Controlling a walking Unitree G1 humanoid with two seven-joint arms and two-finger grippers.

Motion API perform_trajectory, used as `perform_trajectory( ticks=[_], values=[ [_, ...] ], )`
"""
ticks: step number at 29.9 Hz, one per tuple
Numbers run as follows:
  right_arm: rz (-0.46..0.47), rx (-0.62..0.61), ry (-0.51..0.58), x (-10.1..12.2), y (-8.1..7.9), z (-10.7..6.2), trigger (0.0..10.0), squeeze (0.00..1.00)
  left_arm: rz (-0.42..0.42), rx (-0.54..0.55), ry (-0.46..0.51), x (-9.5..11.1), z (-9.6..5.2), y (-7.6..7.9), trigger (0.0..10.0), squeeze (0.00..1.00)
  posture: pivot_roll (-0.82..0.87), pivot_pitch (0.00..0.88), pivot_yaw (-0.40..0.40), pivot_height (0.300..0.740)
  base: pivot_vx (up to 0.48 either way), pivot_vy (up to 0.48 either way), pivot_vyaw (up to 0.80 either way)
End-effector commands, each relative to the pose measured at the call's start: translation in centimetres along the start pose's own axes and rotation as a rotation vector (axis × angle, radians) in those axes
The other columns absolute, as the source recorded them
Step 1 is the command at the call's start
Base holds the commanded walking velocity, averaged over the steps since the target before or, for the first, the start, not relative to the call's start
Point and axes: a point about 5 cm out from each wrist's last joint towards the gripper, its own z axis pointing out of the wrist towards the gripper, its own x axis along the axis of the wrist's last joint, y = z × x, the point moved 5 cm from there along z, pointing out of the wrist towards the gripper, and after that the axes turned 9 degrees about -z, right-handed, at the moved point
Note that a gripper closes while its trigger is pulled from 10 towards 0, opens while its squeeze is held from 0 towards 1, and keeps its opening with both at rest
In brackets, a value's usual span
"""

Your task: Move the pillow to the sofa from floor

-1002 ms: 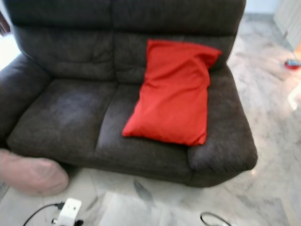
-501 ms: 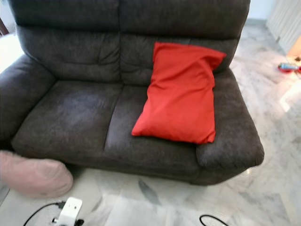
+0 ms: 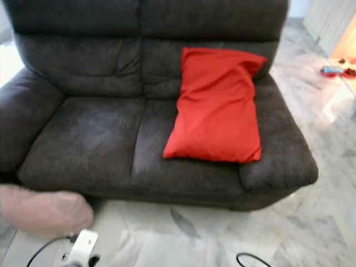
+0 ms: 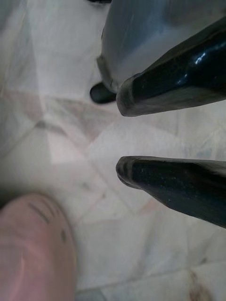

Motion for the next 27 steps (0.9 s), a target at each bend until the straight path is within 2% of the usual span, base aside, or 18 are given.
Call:
perform_trajectory(
  ticks=[1, 9, 12, 27],
  values=[
    [0.002, -0.017, -0.021, -0.78, 0.71, -0.26, 10.0, 0.00, -0.010, -0.008, -0.017, -0.54, -0.03, 0.59, 10.0, 0.00, -0.06, 0.115, 0.003, 0.740, 0.000, 0.296, 0.00],
    [-0.011, -0.009, -0.026, -0.72, 0.70, -0.23, 10.0, 0.00, -0.014, -0.005, -0.020, -0.58, -0.03, 0.60, 10.0, 0.00, -0.06, 0.124, 0.001, 0.740, 0.000, 0.297, 0.00],
    [-0.009, -0.009, -0.026, -0.71, 0.71, -0.23, 10.0, 0.00, -0.017, -0.003, -0.022, -0.68, -0.05, 0.54, 10.0, 0.00, -0.06, 0.126, 0.000, 0.740, 0.000, 0.296, -0.80],
    [-0.010, -0.006, -0.021, -0.66, 0.67, -0.23, 10.0, 0.00, -0.015, -0.008, -0.026, -0.90, -0.09, 0.69, 10.0, 0.00, -0.06, 0.142, 0.003, 0.740, 0.000, 0.298, 0.00]
  ],
)
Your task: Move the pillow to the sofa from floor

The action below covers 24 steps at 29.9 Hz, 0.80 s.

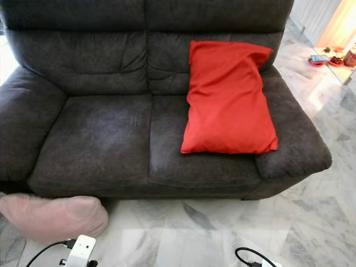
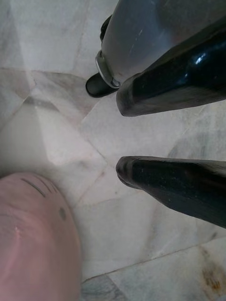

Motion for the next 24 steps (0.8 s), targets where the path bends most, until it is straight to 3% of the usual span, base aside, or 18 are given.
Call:
perform_trajectory(
  ticks=[1, 6, 24],
  values=[
    [-0.006, -0.005, -0.028, -0.95, 0.35, -0.25, 10.0, 0.00, -0.010, 0.002, -0.033, -1.18, -0.19, 0.09, 10.0, 0.00, -0.06, 0.142, 0.004, 0.740, 0.000, 0.296, 0.00],
    [-0.005, -0.006, -0.027, -0.93, 0.35, -0.25, 10.0, 0.00, -0.008, -0.002, -0.026, -0.93, -0.13, 0.30, 10.0, 0.00, -0.06, 0.141, 0.004, 0.740, 0.000, 0.298, 0.00],
    [-0.010, -0.006, -0.028, -0.95, 0.40, -0.26, 10.0, 0.00, -0.009, -0.001, -0.032, -1.14, -0.16, 0.38, 10.0, 0.00, -0.06, 0.139, 0.000, 0.740, 0.000, 0.480, 0.00]
  ],
)
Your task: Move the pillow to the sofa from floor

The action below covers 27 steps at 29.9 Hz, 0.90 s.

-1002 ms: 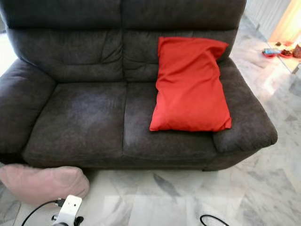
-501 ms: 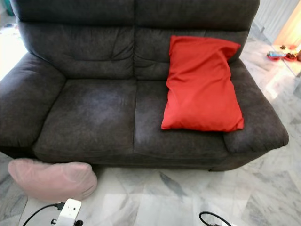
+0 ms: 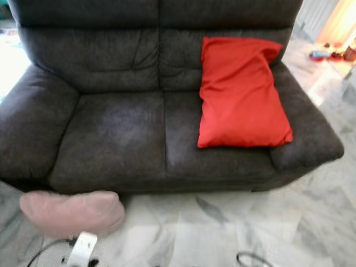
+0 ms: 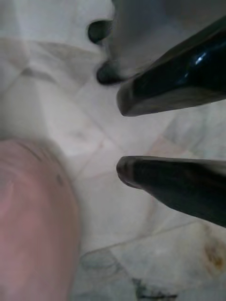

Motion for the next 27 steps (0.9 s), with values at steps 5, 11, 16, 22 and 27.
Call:
perform_trajectory(
  ticks=[5, 11, 16, 22, 27],
  values=[
    [0.004, 0.001, -0.025, -0.93, -0.06, -0.20, 10.0, 0.00, -0.005, 0.009, -0.034, -1.21, -0.25, -0.47, 10.0, 0.00, -0.06, 0.137, 0.001, 0.740, 0.000, 0.480, 0.00],
    [0.008, -0.002, -0.024, -0.91, -0.03, -0.19, 10.0, 0.00, -0.003, 0.005, -0.032, -1.14, -0.23, -0.41, 10.0, 0.00, -0.06, 0.134, 0.001, 0.740, 0.000, 0.480, 0.00],
    [0.007, -0.002, -0.024, -0.90, -0.04, -0.19, 10.0, 0.00, -0.003, 0.004, -0.033, -1.14, -0.21, -0.28, 10.0, 0.00, -0.06, 0.136, 0.001, 0.740, 0.000, 0.480, 0.00],
    [0.007, 0.001, -0.023, -0.88, -0.08, -0.18, 10.0, 0.00, -0.003, 0.003, -0.036, -1.30, -0.23, -0.06, 10.0, 0.00, -0.06, 0.138, 0.001, 0.740, 0.000, 0.480, 0.00],
    [0.007, 0.004, -0.021, -0.86, -0.12, -0.18, 10.0, 0.00, -0.004, 0.002, -0.040, -1.47, -0.26, 0.01, 10.0, 0.00, -0.06, 0.138, 0.001, 0.740, 0.000, 0.480, 0.00]
  ],
)
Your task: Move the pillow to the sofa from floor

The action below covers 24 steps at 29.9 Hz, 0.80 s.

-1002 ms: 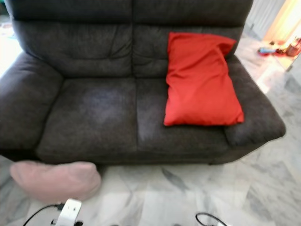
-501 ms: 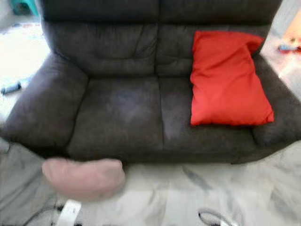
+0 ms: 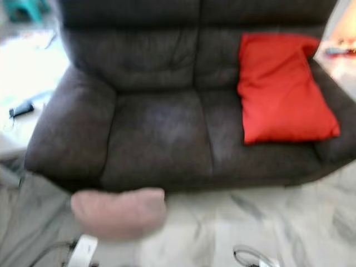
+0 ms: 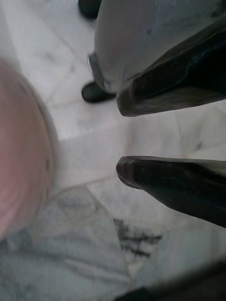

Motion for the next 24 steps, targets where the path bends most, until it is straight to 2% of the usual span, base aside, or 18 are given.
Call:
perform_trajectory(
  ticks=[1, 9, 15, 17, 24],
  values=[
    [0.002, -0.012, -0.029, -1.13, 0.64, -0.35, 10.0, 0.00, -0.006, -0.005, -0.034, -1.20, -0.18, 0.33, 10.0, 0.00, -0.06, 0.139, 0.000, 0.740, 0.000, 0.480, 0.00],
    [-0.029, -0.008, -0.021, -0.92, 0.63, -0.33, 10.0, 0.00, -0.007, -0.006, -0.031, -0.97, -0.13, 0.35, 10.0, 0.00, -0.06, 0.141, -0.001, 0.740, 0.000, 0.480, 0.00],
    [-0.037, -0.003, -0.022, -0.90, 0.58, -0.32, 10.0, 0.00, -0.008, -0.003, -0.028, -0.86, -0.12, 0.15, 10.0, 0.00, -0.05, 0.142, 0.000, 0.740, 0.000, 0.480, 0.74],
    [0.000, 0.004, -0.020, -0.97, 0.44, -0.33, 10.0, 0.00, -0.007, 0.000, -0.027, -0.94, -0.15, 0.06, 10.0, 0.00, -0.05, 0.142, 0.001, 0.740, 0.000, 0.152, 0.32],
    [-0.012, -0.001, -0.016, -0.93, 0.47, -0.33, 10.0, 0.00, -0.003, -0.006, -0.023, -0.97, -0.18, 0.12, 10.0, 0.00, -0.05, 0.142, 0.002, 0.740, 0.000, 0.000, 0.00]
  ],
)
